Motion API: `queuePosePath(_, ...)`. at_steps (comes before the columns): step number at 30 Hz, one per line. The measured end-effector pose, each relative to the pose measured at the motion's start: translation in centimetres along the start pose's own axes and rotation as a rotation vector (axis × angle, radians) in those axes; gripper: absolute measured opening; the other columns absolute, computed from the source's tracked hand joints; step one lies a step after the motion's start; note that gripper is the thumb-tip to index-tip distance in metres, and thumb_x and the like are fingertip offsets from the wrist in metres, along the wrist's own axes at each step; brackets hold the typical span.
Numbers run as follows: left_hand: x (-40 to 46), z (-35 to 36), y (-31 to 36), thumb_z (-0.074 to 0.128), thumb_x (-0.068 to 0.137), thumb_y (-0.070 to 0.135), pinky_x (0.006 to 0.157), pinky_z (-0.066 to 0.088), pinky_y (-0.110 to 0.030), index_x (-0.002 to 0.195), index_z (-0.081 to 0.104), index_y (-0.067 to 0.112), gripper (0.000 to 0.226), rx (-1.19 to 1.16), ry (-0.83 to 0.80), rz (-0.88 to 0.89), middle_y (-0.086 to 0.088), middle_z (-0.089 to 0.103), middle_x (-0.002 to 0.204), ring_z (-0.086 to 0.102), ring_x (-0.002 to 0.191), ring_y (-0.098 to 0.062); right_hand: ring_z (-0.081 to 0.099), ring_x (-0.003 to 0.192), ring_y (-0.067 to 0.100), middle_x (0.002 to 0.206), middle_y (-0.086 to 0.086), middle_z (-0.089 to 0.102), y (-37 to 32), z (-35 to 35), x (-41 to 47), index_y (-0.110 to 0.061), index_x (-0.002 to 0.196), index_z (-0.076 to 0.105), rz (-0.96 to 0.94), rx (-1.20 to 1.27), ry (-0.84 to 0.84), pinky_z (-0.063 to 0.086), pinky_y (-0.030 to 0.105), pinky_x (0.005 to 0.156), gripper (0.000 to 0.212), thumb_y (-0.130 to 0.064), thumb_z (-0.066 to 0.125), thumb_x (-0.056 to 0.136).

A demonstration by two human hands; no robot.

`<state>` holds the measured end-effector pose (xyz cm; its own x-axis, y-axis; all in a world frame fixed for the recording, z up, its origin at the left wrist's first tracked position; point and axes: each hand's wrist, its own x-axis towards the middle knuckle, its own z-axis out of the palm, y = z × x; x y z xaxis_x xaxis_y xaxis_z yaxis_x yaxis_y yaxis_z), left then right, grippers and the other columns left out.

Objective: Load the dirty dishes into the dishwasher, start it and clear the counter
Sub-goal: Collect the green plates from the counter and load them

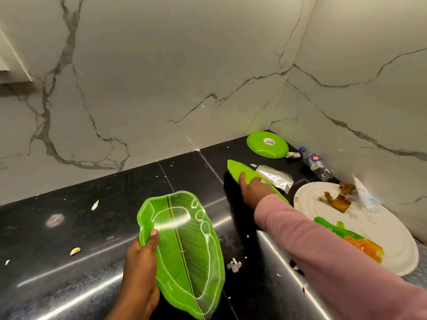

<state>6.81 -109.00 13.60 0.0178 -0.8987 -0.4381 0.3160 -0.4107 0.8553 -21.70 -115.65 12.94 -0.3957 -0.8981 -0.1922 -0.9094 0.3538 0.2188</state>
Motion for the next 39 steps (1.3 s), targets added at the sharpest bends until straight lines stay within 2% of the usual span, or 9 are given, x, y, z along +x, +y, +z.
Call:
queuePosePath(6, -0.6, 1.4, 0.1, 0.049, 0.100, 0.029, 0.078, 0.054, -0.044, 0.116, 0.061, 0.005, 0.031, -0.009, 0.015, 0.022, -0.023, 0.068, 0.105, 0.066, 0.095, -0.038, 0.057, 0.095, 0.043, 0.105, 0.030, 0.059, 4.7, -7.4, -4.8, -0.002, 0.123, 0.043, 0.110, 0.838, 0.503, 0.034, 0.038, 0.069, 0.032, -0.006, 0.046, 0.091)
queuePosePath(9, -1.3, 2.8, 0.3, 0.046, 0.092, 0.054, 0.082, 0.056, -0.049, 0.117, 0.062, 0.009, 0.054, -0.006, -0.005, 0.040, -0.018, 0.069, 0.108, 0.067, 0.097, -0.036, 0.059, 0.090, 0.038, 0.094, 0.021, 0.063, 4.0, -6.8, -8.3, -0.012, 0.099, 0.055, 0.111, 1.218, 0.431, 0.045, 0.039, 0.079, 0.020, -0.024, 0.051, 0.084)
queuePosePath(11, -1.7, 3.6, 0.8, 0.040, 0.092, 0.056, 0.065, 0.060, -0.037, 0.113, 0.064, 0.008, 0.057, -0.032, -0.004, 0.026, -0.017, 0.071, 0.102, 0.069, 0.086, -0.030, 0.061, 0.092, 0.037, 0.094, 0.014, 0.066, 2.7, -5.0, -10.0, -0.015, 0.093, 0.059, 0.069, 1.336, 0.307, 0.048, 0.049, 0.087, 0.035, -0.041, 0.048, 0.072)
queuePosePath(15, -2.5, 4.1, 1.4, 0.036, 0.094, 0.058, 0.051, 0.057, -0.028, 0.114, 0.063, 0.008, 0.061, -0.061, -0.104, -0.024, -0.015, 0.072, 0.097, 0.073, 0.073, -0.021, 0.063, 0.088, 0.030, 0.091, 0.008, 0.068, -0.3, -2.2, -14.0, -0.013, 0.098, 0.061, 0.008, 1.275, 0.162, 0.050, 0.049, 0.083, 0.044, -0.044, 0.045, 0.070)
queuePosePath(22, -4.7, 2.8, 2.2, 0.035, 0.094, 0.058, 0.073, 0.058, -0.045, 0.114, 0.065, 0.009, 0.061, 0.048, -0.280, -0.094, -0.017, 0.074, 0.094, 0.072, 0.085, -0.033, 0.068, 0.095, 0.006, 0.104, -0.010, 0.070, -2.4, -1.0, -21.4, -0.025, 0.120, 0.055, 0.092, 1.535, -0.072, 0.054, 0.024, 0.080, 0.023, -0.016, 0.048, 0.099)
queuePosePath(25, -5.5, 2.6, 2.8, 0.034, 0.097, 0.053, 0.061, 0.059, -0.041, 0.112, 0.065, 0.010, 0.055, 0.071, -0.393, -0.146, -0.017, 0.074, 0.092, 0.073, 0.079, -0.030, 0.066, 0.101, 0.008, 0.113, -0.011, 0.067, -2.7, -0.8, -23.4, -0.031, 0.126, 0.049, 0.169, 1.519, 0.006, 0.051, 0.035, 0.094, 0.030, -0.020, 0.049, 0.099)
queuePosePath(30, -7.6, 2.5, 3.5, 0.055, 0.095, 0.037, 0.060, 0.056, -0.034, 0.105, 0.064, 0.009, 0.032, 0.281, -0.568, -0.128, -0.013, 0.075, 0.089, 0.073, 0.077, -0.027, 0.068, 0.096, 0.018, 0.109, 0.001, 0.070, -2.4, -1.7, -27.5, -0.028, 0.113, 0.056, 0.363, 1.544, 0.080, 0.054, 0.041, 0.090, 0.017, -0.022, 0.051, 0.098)
queuePosePath(35, -11.7, 1.6, 3.4, 0.057, 0.095, 0.030, 0.085, 0.054, -0.051, 0.111, 0.062, 0.007, 0.028, 0.378, -0.673, -0.138, -0.014, 0.073, 0.099, 0.068, 0.096, -0.033, 0.068, 0.094, 0.020, 0.104, 0.001, 0.071, -2.0, -2.3, -33.6, -0.023, 0.112, 0.058, 0.474, 1.533, 0.192, 0.053, 0.043, 0.089, 0.017, -0.028, 0.052, 0.098)
queuePosePath(39, -17.1, -0.4, 3.1, 0.054, 0.097, 0.024, 0.060, 0.052, -0.031, 0.104, 0.062, 0.011, 0.016, 0.386, -0.731, -0.111, -0.010, 0.073, 0.088, 0.070, 0.079, -0.022, 0.068, 0.094, 0.019, 0.102, 0.000, 0.071, -2.3, -2.1, -40.1, -0.024, 0.107, 0.057, 0.508, 1.504, 0.287, 0.053, 0.045, 0.088, 0.013, -0.032, 0.053, 0.097)
